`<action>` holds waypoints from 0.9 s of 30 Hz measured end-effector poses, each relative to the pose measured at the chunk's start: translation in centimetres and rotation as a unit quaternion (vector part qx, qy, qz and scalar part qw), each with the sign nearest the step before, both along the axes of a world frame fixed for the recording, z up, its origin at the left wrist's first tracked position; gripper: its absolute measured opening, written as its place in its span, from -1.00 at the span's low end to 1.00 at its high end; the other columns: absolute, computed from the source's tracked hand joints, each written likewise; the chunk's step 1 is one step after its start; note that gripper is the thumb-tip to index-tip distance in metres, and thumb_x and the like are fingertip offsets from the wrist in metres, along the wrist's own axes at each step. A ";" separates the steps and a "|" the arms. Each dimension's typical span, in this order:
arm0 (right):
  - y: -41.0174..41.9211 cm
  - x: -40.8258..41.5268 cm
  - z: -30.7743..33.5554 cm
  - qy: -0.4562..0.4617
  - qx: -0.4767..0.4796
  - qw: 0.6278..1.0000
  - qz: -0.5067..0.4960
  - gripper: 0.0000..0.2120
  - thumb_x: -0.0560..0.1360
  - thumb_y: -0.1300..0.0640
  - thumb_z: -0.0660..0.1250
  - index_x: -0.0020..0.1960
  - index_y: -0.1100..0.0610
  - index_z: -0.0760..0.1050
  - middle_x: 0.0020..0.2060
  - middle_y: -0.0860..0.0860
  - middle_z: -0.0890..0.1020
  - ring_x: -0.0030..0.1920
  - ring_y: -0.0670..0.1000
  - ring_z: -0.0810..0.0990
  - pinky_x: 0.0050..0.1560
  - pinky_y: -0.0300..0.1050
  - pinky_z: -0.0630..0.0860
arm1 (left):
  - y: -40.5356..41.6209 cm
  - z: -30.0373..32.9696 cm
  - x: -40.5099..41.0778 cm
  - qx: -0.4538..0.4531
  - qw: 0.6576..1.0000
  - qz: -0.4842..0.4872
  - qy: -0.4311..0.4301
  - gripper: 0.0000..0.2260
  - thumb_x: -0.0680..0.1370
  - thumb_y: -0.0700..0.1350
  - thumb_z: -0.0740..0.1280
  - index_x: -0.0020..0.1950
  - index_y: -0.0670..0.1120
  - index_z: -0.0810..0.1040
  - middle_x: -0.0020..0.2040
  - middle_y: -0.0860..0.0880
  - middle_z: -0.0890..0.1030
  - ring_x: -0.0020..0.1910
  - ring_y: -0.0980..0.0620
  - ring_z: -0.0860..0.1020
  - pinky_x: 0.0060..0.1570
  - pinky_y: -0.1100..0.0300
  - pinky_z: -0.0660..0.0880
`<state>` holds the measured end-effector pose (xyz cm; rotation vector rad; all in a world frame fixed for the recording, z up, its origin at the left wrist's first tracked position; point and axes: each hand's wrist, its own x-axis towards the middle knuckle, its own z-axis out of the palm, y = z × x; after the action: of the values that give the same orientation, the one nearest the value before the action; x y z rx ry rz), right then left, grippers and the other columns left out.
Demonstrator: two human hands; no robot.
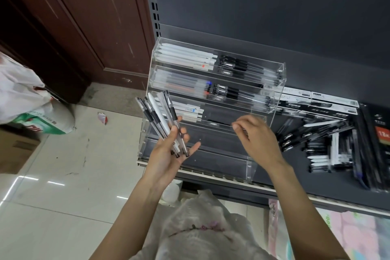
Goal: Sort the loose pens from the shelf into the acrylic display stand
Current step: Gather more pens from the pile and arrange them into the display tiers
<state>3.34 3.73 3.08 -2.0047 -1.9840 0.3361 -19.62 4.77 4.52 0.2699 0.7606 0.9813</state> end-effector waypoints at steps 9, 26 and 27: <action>-0.6 -2.0 1.5 0.004 -0.002 0.999 -0.036 -0.61 0.59 -0.04 0.16 0.35 0.10 0.43 0.25 0.01 0.49 0.28 0.04 0.40 0.28 -0.08 0.31 | -0.3 0.1 0.7 -0.010 0.998 -0.004 0.066 -0.80 0.61 -0.12 0.17 0.13 -0.03 0.56 -0.15 0.03 0.67 0.00 0.04 0.66 0.26 -0.07 0.43; 3.1 -3.3 6.5 0.171 0.070 0.983 0.002 -0.78 0.58 0.11 0.23 0.20 0.01 0.53 -0.18 -0.05 0.58 -0.26 -0.12 0.49 -0.19 -0.32 0.42 | -0.6 0.2 0.8 0.002 0.998 -0.005 0.060 -0.77 0.64 -0.10 0.13 0.15 -0.02 0.56 -0.12 0.01 0.66 -0.10 0.07 0.64 0.07 0.08 0.57; 3.3 -2.4 5.6 0.111 0.042 0.993 0.011 -0.77 0.57 0.12 0.26 0.20 0.04 0.55 -0.13 -0.04 0.56 -0.19 -0.11 0.49 -0.14 -0.30 0.39 | -0.6 0.1 0.6 -0.001 0.998 -0.002 0.057 -0.77 0.64 -0.10 0.13 0.15 -0.02 0.55 -0.19 0.03 0.63 -0.17 0.10 0.62 0.05 0.10 0.57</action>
<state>0.98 7.02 8.69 -1.8098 -1.8523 0.4501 -19.06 4.19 4.66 0.3282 0.8634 0.9669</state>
